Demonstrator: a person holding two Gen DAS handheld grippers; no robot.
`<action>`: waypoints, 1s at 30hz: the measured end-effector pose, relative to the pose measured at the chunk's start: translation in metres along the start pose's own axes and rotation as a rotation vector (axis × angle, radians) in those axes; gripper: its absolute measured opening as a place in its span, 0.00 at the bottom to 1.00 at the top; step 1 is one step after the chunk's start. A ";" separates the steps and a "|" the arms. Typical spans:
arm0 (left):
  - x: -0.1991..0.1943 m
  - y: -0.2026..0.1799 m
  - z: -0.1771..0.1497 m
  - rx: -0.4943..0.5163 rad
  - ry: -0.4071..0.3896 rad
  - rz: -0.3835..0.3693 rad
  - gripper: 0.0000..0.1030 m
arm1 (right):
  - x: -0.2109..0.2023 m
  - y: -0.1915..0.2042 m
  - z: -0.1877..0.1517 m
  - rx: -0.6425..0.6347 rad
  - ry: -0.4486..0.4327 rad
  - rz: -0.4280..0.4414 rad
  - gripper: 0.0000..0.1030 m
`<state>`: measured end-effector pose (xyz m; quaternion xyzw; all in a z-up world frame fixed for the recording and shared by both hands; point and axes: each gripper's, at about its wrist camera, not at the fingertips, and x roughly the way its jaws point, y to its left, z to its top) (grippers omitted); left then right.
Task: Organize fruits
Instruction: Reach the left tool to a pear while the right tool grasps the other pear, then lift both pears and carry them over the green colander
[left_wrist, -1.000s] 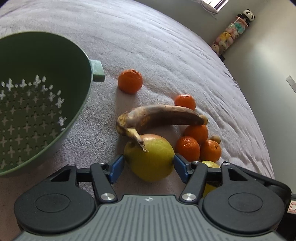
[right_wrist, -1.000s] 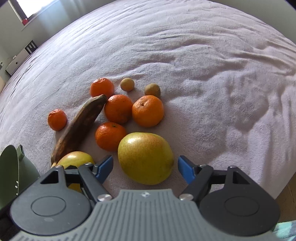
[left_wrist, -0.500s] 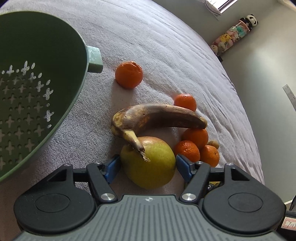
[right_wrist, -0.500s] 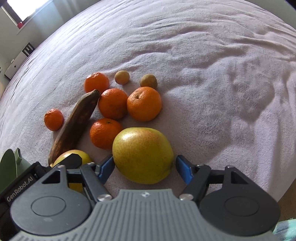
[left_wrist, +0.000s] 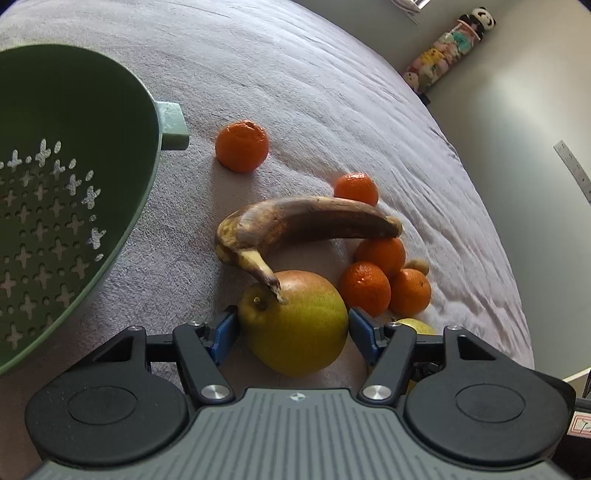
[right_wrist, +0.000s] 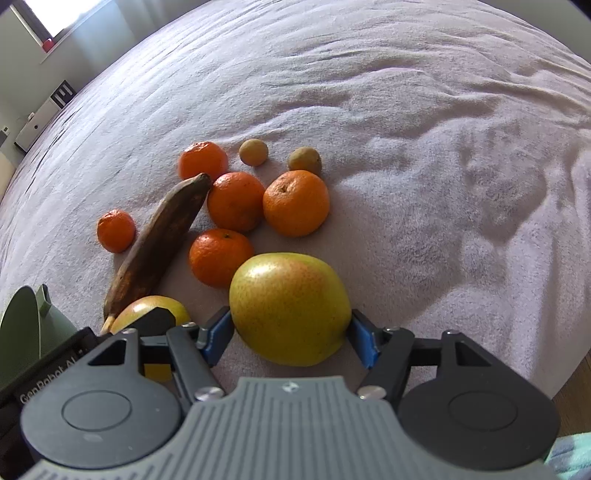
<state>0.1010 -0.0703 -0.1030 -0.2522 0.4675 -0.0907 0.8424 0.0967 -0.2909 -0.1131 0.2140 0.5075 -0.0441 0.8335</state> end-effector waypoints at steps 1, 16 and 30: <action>-0.001 0.000 0.000 0.004 0.002 0.007 0.71 | -0.001 0.000 -0.001 -0.001 0.002 0.002 0.62; -0.062 -0.013 -0.007 0.061 -0.043 -0.003 0.71 | -0.034 0.004 -0.006 -0.007 -0.063 0.070 0.61; -0.128 0.000 0.010 0.031 -0.154 0.012 0.71 | -0.041 0.033 -0.016 -0.095 -0.075 0.154 0.61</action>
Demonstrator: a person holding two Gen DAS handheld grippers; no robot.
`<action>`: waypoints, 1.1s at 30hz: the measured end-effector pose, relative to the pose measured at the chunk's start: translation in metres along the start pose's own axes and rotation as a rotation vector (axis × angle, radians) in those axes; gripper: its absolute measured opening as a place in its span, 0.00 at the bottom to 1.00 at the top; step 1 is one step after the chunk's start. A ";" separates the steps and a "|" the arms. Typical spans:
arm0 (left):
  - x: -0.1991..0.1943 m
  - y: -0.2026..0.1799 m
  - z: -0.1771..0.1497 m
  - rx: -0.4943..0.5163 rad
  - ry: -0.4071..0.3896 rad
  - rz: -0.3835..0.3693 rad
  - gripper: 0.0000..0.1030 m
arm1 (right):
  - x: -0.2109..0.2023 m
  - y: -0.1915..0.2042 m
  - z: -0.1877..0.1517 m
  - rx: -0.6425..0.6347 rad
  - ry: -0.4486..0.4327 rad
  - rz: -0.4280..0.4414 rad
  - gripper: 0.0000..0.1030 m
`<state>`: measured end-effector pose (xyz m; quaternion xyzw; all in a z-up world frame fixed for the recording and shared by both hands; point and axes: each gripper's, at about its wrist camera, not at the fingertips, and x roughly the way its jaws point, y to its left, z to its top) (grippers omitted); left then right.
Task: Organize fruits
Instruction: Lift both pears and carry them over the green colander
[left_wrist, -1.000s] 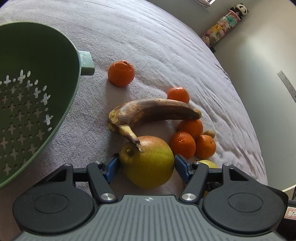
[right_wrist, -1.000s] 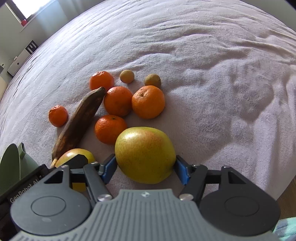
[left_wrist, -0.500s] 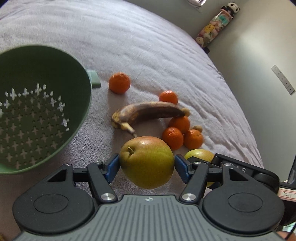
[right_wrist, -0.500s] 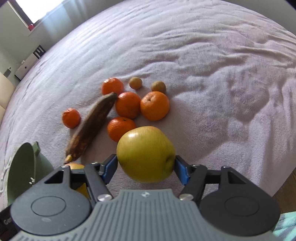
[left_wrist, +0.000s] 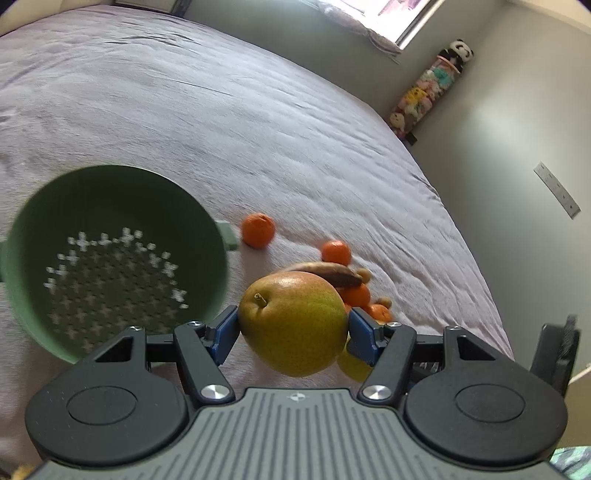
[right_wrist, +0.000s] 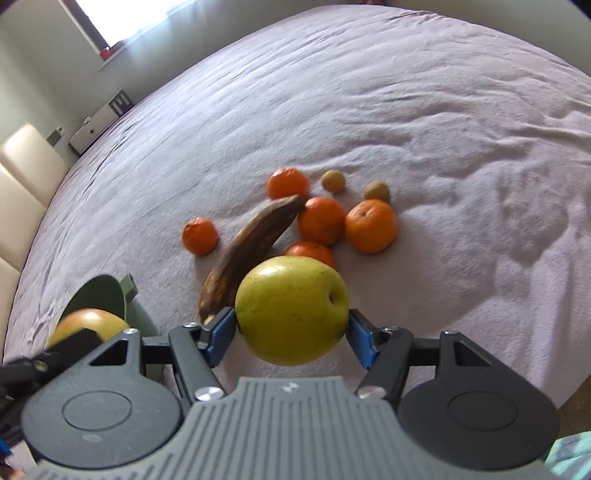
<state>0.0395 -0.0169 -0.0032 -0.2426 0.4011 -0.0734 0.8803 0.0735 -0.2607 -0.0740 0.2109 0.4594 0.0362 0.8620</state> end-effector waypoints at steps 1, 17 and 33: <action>-0.004 0.004 0.003 -0.008 -0.005 0.011 0.71 | 0.003 0.002 -0.001 -0.008 0.015 -0.001 0.61; -0.016 0.051 0.024 -0.101 -0.051 0.114 0.71 | 0.048 0.009 -0.008 -0.017 0.081 -0.063 0.62; -0.028 0.065 0.030 -0.126 -0.059 0.131 0.71 | 0.026 0.028 -0.001 -0.024 0.013 -0.038 0.61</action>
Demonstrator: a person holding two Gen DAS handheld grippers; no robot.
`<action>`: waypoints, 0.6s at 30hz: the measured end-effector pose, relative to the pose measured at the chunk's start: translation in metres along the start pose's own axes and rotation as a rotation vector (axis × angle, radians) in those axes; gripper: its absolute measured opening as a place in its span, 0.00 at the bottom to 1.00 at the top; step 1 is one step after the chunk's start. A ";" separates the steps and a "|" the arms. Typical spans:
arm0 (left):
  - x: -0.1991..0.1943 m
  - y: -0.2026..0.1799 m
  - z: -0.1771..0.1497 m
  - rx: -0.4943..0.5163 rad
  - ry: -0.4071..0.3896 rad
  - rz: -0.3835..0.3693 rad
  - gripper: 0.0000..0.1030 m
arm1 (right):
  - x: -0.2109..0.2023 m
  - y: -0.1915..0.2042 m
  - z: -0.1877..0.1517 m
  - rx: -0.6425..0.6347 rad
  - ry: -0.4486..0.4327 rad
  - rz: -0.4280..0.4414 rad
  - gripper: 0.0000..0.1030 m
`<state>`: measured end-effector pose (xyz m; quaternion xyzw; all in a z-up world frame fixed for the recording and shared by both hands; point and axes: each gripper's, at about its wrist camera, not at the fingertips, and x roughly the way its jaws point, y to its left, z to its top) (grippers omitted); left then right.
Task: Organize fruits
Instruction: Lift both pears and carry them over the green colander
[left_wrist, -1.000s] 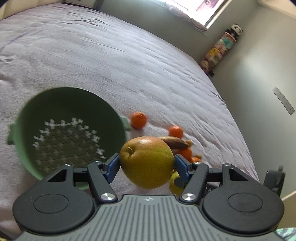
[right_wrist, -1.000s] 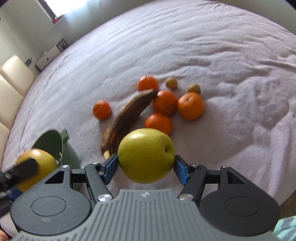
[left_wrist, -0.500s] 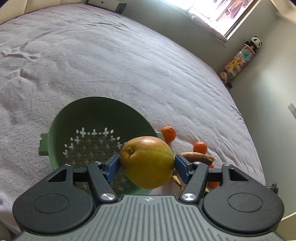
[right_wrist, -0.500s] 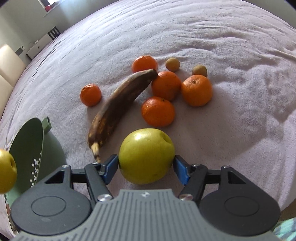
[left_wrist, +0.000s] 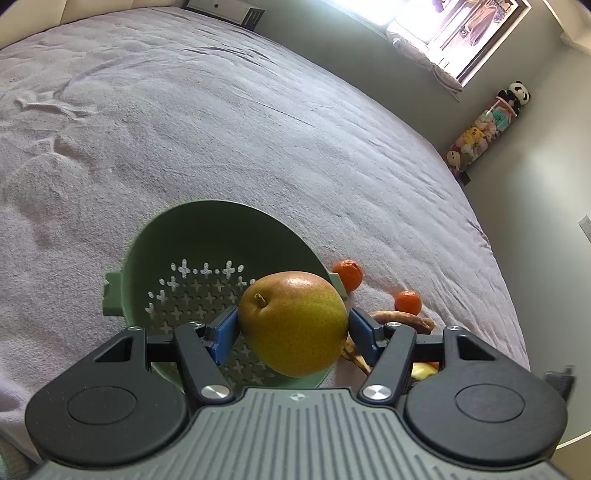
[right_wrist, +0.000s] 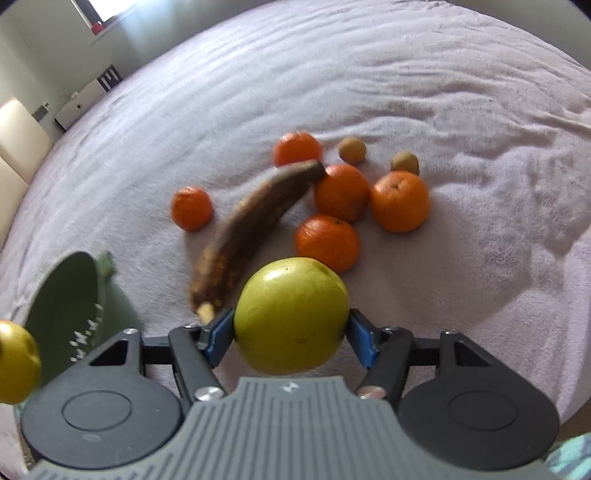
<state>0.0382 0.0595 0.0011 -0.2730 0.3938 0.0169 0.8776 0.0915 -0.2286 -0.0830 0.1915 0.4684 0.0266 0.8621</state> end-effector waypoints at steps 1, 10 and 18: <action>-0.001 0.001 0.002 0.000 0.004 0.006 0.71 | -0.007 0.006 0.002 -0.014 -0.013 0.019 0.61; -0.001 0.007 0.031 0.039 0.082 0.063 0.71 | -0.046 0.107 0.016 -0.418 0.004 0.219 0.61; 0.022 0.017 0.041 0.103 0.162 0.124 0.71 | -0.008 0.172 -0.001 -0.834 0.126 0.224 0.61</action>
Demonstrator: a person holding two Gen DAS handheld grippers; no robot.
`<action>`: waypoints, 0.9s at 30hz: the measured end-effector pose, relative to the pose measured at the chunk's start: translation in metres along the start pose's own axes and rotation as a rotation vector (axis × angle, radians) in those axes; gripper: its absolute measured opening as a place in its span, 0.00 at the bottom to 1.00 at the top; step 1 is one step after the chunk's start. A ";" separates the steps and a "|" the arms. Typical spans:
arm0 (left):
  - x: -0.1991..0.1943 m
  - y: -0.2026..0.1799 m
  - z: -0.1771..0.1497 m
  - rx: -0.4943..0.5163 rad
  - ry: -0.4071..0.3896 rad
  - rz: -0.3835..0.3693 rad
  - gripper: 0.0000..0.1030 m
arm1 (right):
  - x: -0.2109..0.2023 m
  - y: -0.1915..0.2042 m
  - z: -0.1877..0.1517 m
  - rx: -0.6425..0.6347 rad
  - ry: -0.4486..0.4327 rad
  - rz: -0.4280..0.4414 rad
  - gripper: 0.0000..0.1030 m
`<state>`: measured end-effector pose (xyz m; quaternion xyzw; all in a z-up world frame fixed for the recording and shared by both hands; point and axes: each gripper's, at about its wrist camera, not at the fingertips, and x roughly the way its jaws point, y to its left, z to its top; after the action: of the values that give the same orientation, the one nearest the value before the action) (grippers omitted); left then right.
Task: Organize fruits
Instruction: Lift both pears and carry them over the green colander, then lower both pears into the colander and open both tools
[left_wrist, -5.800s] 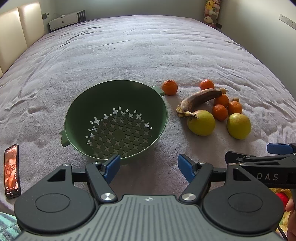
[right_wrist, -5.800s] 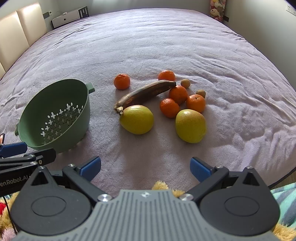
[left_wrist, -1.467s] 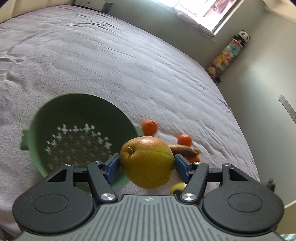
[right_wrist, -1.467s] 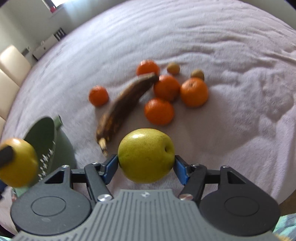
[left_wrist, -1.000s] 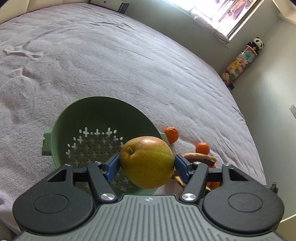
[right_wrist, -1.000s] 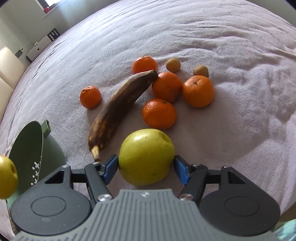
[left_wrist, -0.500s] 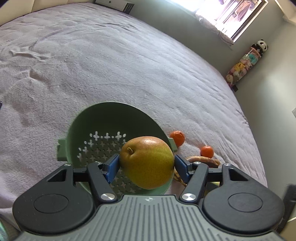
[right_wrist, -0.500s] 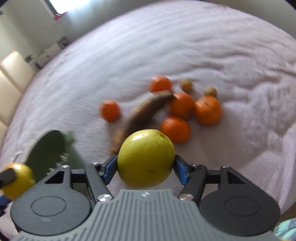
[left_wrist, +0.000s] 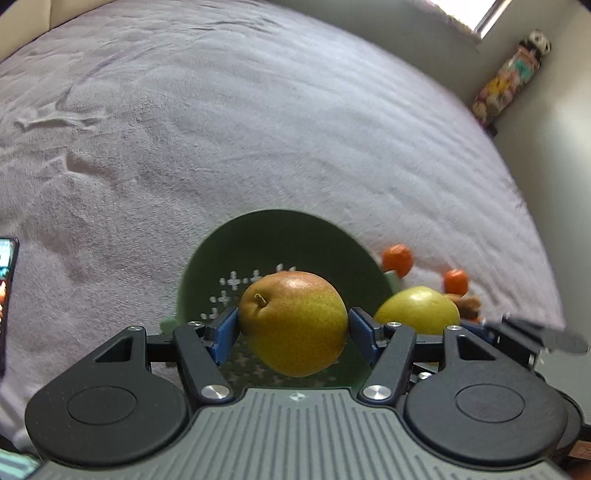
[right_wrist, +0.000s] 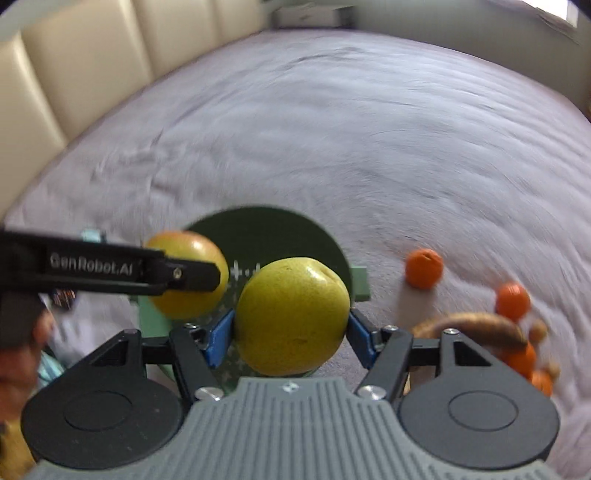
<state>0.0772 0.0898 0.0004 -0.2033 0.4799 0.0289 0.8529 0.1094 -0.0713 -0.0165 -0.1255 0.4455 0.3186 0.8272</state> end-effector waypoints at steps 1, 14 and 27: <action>0.003 0.000 0.001 0.011 0.007 0.014 0.71 | 0.008 0.001 0.002 -0.030 0.015 -0.001 0.61; 0.055 0.000 0.007 0.109 0.104 0.121 0.71 | 0.078 0.014 0.001 -0.252 0.106 0.036 0.61; 0.077 -0.015 0.002 0.251 0.117 0.206 0.72 | 0.096 0.018 -0.006 -0.353 0.102 -0.005 0.61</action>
<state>0.1241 0.0658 -0.0576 -0.0462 0.5467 0.0439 0.8349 0.1322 -0.0205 -0.0975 -0.2857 0.4236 0.3832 0.7695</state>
